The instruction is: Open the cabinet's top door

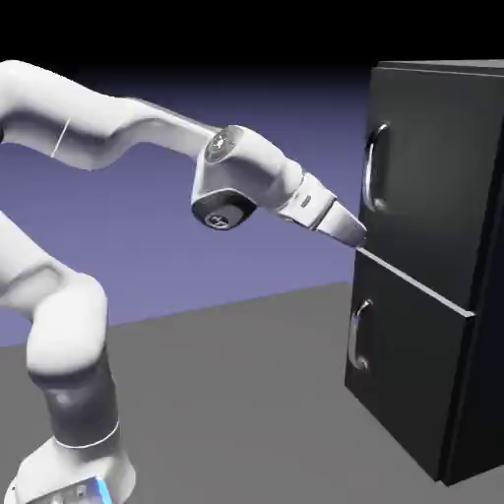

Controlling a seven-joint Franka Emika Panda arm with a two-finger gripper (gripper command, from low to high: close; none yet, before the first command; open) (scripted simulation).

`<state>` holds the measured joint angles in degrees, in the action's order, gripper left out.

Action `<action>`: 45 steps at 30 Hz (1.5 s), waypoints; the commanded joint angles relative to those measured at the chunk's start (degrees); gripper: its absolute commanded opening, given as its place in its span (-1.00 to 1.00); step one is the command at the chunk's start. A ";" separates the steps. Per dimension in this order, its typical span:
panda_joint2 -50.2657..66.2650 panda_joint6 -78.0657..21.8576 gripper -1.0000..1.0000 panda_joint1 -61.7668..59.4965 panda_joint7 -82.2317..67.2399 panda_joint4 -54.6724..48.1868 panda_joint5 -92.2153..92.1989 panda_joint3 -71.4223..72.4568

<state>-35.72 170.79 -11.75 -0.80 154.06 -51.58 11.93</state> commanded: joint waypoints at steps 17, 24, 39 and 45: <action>-2.52 -2.64 0.00 -10.22 -35.53 -5.70 -42.37 9.80; -3.55 -3.73 0.00 -14.43 -50.16 -8.05 -59.82 13.83; -5.77 -6.06 0.00 -23.44 -81.51 -13.08 -97.20 22.48; -6.60 -6.92 0.00 -26.80 -93.20 -14.96 -111.13 25.70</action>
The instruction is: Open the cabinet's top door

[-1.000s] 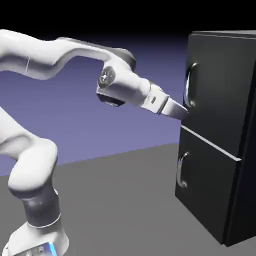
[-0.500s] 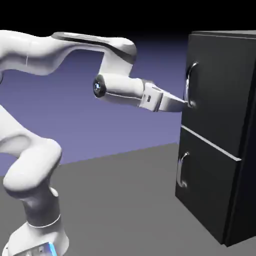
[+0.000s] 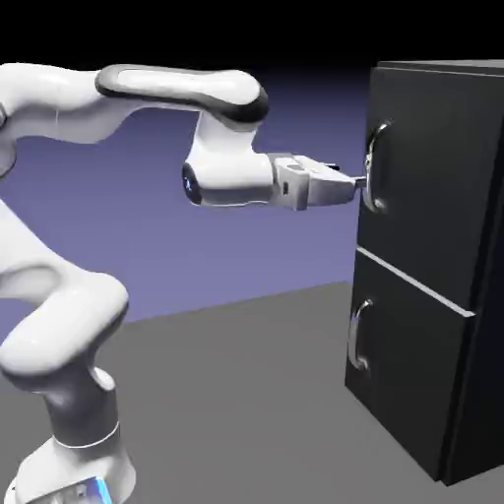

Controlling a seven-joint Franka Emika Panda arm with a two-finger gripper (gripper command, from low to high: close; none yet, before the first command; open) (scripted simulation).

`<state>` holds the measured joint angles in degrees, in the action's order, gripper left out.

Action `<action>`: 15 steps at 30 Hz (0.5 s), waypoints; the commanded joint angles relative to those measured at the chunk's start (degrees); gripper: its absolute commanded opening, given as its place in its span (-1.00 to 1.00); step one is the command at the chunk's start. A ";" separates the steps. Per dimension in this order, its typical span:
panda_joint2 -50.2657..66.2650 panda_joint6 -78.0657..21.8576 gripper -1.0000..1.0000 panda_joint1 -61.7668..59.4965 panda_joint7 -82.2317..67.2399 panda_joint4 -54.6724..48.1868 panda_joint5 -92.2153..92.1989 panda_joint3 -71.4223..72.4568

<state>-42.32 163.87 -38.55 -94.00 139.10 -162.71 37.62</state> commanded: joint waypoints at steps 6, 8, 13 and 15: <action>7.85 -1.39 -1.00 -8.26 -4.36 -7.61 -3.29 6.43; 8.51 -1.36 -1.00 -6.18 -5.94 -7.40 -3.65 4.55; 10.31 -1.96 -1.00 4.20 -9.55 -5.29 -1.80 -4.91; 9.48 -3.11 -1.00 8.19 -6.66 -3.26 2.79 -8.71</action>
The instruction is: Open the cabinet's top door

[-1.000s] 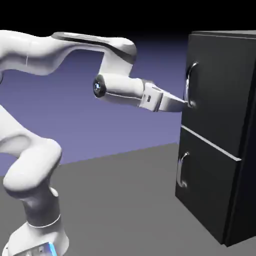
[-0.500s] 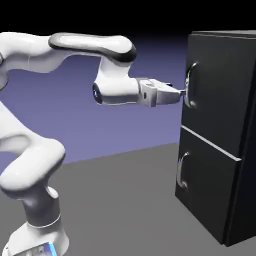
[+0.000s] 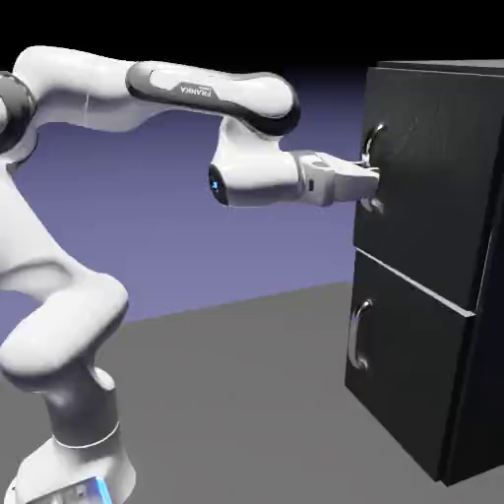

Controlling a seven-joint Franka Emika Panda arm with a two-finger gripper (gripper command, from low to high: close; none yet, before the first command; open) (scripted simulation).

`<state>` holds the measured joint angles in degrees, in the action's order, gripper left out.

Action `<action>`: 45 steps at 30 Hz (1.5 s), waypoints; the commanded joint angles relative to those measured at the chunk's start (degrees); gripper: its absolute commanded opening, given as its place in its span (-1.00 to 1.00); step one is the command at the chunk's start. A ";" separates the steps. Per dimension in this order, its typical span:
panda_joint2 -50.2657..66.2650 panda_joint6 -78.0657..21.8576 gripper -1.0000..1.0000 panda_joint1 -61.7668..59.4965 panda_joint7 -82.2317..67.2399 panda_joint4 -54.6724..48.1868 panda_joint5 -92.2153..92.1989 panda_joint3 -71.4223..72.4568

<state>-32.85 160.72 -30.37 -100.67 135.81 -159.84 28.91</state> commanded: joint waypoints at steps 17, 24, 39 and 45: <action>-12.24 -16.24 -1.00 17.86 25.49 16.24 42.28 -25.91; -15.92 -28.34 -1.00 17.92 32.79 19.50 59.73 -36.27; -6.79 -64.97 -1.00 18.95 36.40 9.25 90.06 -62.97; 2.03 -79.92 -1.00 23.93 34.50 -0.32 96.02 -73.49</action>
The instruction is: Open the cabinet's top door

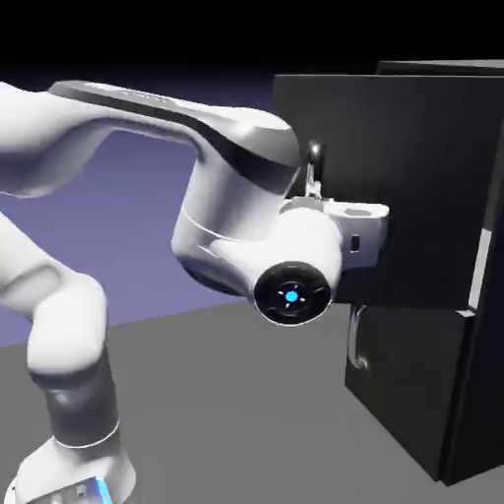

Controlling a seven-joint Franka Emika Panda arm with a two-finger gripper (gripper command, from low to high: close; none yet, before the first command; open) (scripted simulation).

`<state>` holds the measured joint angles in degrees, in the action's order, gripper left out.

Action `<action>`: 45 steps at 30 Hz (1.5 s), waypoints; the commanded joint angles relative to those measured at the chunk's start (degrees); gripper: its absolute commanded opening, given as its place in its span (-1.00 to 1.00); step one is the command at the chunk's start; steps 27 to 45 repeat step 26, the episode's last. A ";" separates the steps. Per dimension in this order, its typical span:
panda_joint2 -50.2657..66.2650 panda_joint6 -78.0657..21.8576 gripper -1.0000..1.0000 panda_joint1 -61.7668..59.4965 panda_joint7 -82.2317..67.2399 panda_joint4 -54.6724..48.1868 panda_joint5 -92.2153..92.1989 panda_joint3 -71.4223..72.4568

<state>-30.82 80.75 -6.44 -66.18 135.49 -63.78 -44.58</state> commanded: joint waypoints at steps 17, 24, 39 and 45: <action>33.36 -39.98 -1.00 7.89 -12.36 -25.34 -2.05 -21.66; 47.85 -54.92 -1.00 -2.45 -18.61 -36.75 -5.07 -18.00; 50.68 -57.82 -1.00 -5.03 -19.76 -39.83 -5.54 -16.69; 50.68 -57.82 -1.00 -5.03 -19.76 -39.83 -5.54 -16.69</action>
